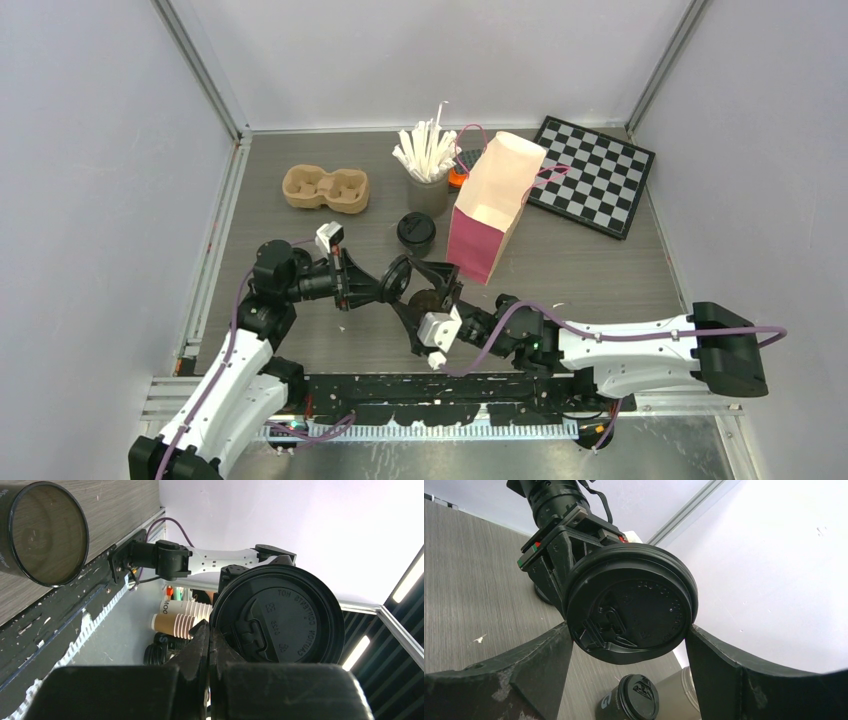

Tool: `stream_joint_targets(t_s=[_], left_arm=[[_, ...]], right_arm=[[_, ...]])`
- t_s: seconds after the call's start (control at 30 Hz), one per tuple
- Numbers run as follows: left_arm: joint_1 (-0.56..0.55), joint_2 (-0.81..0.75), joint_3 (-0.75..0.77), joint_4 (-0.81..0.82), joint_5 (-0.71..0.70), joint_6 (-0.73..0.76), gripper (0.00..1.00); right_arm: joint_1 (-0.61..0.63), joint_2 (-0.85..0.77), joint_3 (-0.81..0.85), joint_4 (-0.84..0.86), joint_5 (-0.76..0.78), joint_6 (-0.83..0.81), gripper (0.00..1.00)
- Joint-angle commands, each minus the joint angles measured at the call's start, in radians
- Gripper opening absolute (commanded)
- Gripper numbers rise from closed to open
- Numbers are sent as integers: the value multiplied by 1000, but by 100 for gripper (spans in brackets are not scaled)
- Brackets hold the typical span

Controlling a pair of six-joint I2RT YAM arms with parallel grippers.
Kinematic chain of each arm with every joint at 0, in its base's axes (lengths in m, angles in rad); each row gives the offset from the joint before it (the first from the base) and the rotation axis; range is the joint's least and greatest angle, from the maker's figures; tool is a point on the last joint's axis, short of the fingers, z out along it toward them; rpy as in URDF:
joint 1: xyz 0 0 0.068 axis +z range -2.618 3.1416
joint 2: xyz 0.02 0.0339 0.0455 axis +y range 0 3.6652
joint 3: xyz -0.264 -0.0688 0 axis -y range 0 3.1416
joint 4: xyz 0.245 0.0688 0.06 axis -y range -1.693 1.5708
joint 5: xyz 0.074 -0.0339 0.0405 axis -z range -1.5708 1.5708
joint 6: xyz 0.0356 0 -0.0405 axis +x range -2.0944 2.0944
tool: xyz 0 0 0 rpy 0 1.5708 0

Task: Pack the takeout coffee

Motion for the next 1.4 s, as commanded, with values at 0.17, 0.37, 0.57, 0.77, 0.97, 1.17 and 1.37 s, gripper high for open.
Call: stream_joint_targets(t_s=[0.17, 0.37, 0.57, 0.77, 0.97, 1.17, 1.37], left_arm=[[-6, -62, 24, -64, -48, 28, 5], [-6, -112, 132, -370, -208, 256, 48], [-6, -97, 287, -670, -427, 515, 87], [-6, -77, 316, -773, -539, 679, 100], [-6, -109, 266, -754, -569, 672, 100], [-5, -135, 236, -784, -647, 709, 100], [3, -84, 171, -742, -572, 691, 100]], right_arm=[[0, -46, 2, 20, 25, 22, 80], [2, -87, 34, -137, 140, 210, 80], [1, -105, 182, -554, 335, 590, 78], [2, -88, 336, -1067, 438, 959, 78], [0, -3, 507, -1478, 444, 1283, 78], [1, 136, 679, -1700, 358, 1390, 80], [-10, 304, 804, -1788, 289, 1379, 84]])
